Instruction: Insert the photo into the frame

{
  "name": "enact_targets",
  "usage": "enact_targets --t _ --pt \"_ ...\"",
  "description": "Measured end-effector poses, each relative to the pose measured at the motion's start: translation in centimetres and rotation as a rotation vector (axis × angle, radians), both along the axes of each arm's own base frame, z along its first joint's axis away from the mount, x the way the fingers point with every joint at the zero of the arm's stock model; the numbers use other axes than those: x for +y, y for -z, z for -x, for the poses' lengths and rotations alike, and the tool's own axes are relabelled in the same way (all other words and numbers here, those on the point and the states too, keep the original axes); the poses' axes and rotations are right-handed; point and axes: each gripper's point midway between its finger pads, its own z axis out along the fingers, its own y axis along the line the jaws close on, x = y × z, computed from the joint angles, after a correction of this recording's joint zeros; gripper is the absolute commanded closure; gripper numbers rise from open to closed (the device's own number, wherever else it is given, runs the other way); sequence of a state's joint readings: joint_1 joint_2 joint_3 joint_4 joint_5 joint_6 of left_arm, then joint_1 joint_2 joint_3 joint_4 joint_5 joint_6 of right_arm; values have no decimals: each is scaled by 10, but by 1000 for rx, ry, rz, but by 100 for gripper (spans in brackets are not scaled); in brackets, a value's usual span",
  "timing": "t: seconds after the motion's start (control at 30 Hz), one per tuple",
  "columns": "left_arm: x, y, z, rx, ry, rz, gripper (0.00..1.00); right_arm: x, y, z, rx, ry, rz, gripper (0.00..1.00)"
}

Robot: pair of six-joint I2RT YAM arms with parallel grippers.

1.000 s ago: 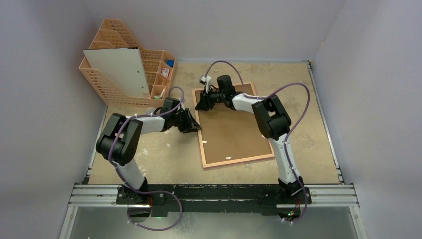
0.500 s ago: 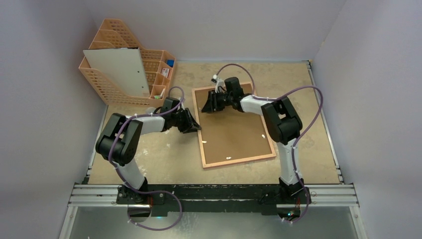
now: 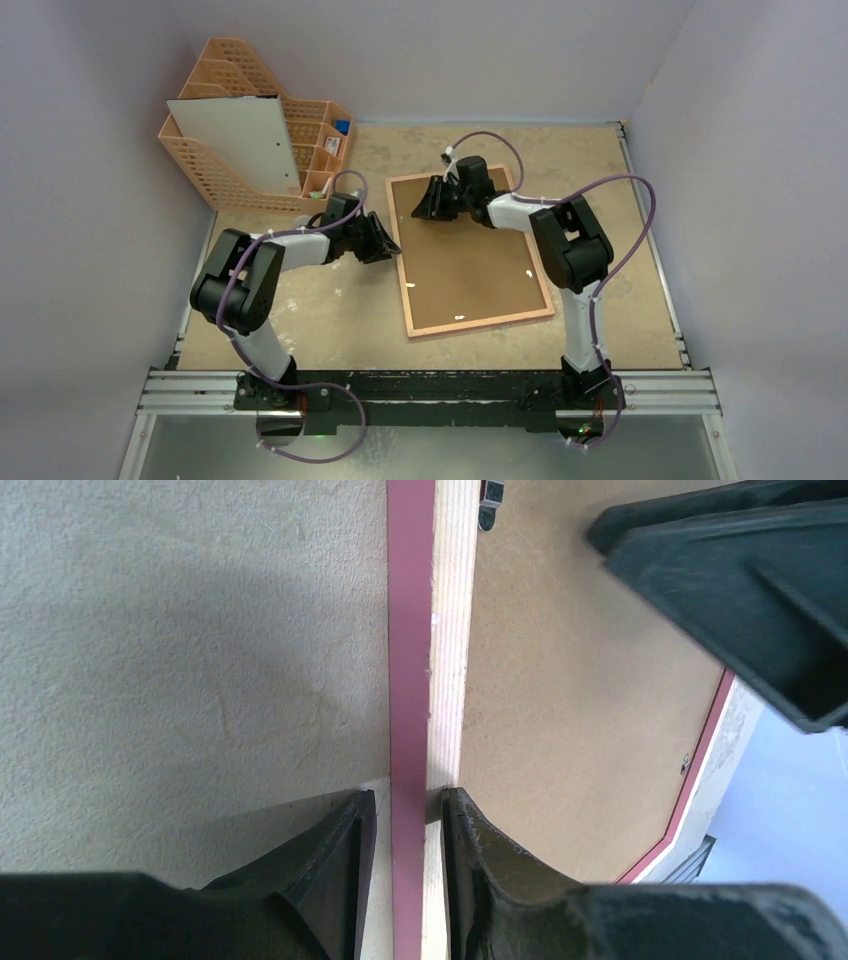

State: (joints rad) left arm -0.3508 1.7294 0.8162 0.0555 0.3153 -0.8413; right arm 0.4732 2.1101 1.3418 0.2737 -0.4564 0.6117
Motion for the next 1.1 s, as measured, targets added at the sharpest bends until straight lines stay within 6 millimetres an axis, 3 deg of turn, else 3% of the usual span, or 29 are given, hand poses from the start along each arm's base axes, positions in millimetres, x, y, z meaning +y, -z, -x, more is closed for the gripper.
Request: enact_targets --t 0.1,0.47,1.1 --pt "0 0 -1 -4 1 1 74 8 17 8 52 1 -1 66" --pt "-4 -2 -1 -8 23 20 78 37 16 19 66 -15 -60 69" --pt "-5 -2 -1 -10 31 23 78 34 18 17 60 87 -85 71"
